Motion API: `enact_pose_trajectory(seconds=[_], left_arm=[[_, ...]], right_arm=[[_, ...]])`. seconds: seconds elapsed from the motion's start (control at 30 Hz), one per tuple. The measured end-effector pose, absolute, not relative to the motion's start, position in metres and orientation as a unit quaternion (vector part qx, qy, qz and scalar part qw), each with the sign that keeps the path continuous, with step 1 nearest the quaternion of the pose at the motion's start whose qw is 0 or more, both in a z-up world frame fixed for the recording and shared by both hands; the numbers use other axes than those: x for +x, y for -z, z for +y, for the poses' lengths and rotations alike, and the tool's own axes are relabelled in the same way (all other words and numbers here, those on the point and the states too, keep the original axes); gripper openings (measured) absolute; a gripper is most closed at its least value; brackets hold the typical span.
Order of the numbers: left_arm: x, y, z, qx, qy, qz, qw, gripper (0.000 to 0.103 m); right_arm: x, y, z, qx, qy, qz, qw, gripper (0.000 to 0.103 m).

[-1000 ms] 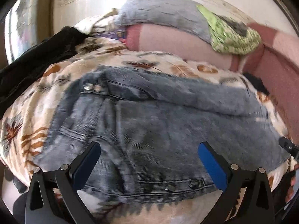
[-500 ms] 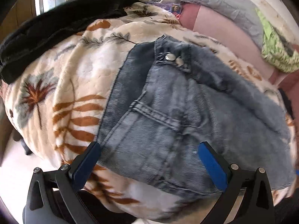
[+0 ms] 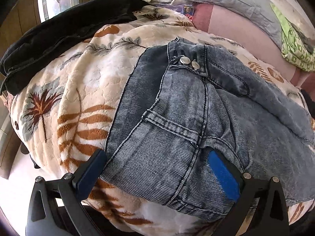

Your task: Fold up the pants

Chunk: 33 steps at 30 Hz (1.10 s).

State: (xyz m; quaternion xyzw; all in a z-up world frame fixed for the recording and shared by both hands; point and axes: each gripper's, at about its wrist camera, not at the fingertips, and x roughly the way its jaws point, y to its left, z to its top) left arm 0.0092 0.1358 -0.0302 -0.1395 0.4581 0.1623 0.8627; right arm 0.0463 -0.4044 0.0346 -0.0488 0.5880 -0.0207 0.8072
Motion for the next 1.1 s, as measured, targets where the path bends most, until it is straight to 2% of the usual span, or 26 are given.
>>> enact_pose_trajectory(seconds=[0.07,0.13,0.2,0.23,0.27,0.3,0.4,0.47,0.63,0.8,0.9,1.1], left_arm=[[0.007,0.029,0.137,-0.141,-0.162,0.456,0.863,0.103],[0.007,0.029,0.135,-0.138,-0.165,0.457,0.863,0.103],[0.006,0.026,0.132,-0.131,-0.163,0.459,0.863,0.103],[0.005,0.023,0.13,-0.13,-0.156,0.456,0.867,0.103],[0.001,0.015,0.127,-0.124,-0.144,0.447,0.874,0.103],[-0.001,0.01,0.125,-0.12,-0.136,0.441,0.879,0.103],[-0.004,-0.004,0.118,-0.116,-0.112,0.431,0.888,0.103],[-0.004,-0.004,0.119,-0.134,-0.093,0.441,0.882,0.103],[-0.023,-0.006,0.155,-0.21,-0.107,0.445,0.864,0.103],[-0.04,-0.005,0.203,-0.322,-0.115,0.433,0.834,0.102],[-0.026,-0.009,0.197,-0.296,-0.102,0.44,0.842,0.088],[0.017,-0.008,0.18,-0.207,-0.093,0.454,0.862,0.087]], right_arm=[[0.042,-0.023,-0.405,-0.053,0.019,0.603,0.795,0.021],[0.046,0.003,-0.412,-0.036,0.01,0.644,0.764,0.029],[0.05,-0.004,-0.424,-0.015,0.019,0.627,0.779,0.048],[0.051,-0.014,-0.429,0.004,0.018,0.61,0.793,0.051],[0.055,-0.025,-0.435,0.027,0.016,0.59,0.807,0.06],[0.06,-0.036,-0.441,0.045,0.017,0.57,0.82,0.065],[0.089,-0.052,-0.449,0.09,-0.006,0.537,0.839,0.065],[0.114,-0.039,-0.449,0.11,-0.019,0.541,0.834,0.065],[0.16,0.022,-0.431,0.084,-0.001,0.588,0.805,0.064],[0.154,0.02,-0.424,0.067,-0.011,0.579,0.812,0.064],[0.15,0.021,-0.425,0.066,-0.013,0.583,0.81,0.063],[0.153,0.022,-0.424,0.066,-0.012,0.583,0.81,0.063]])
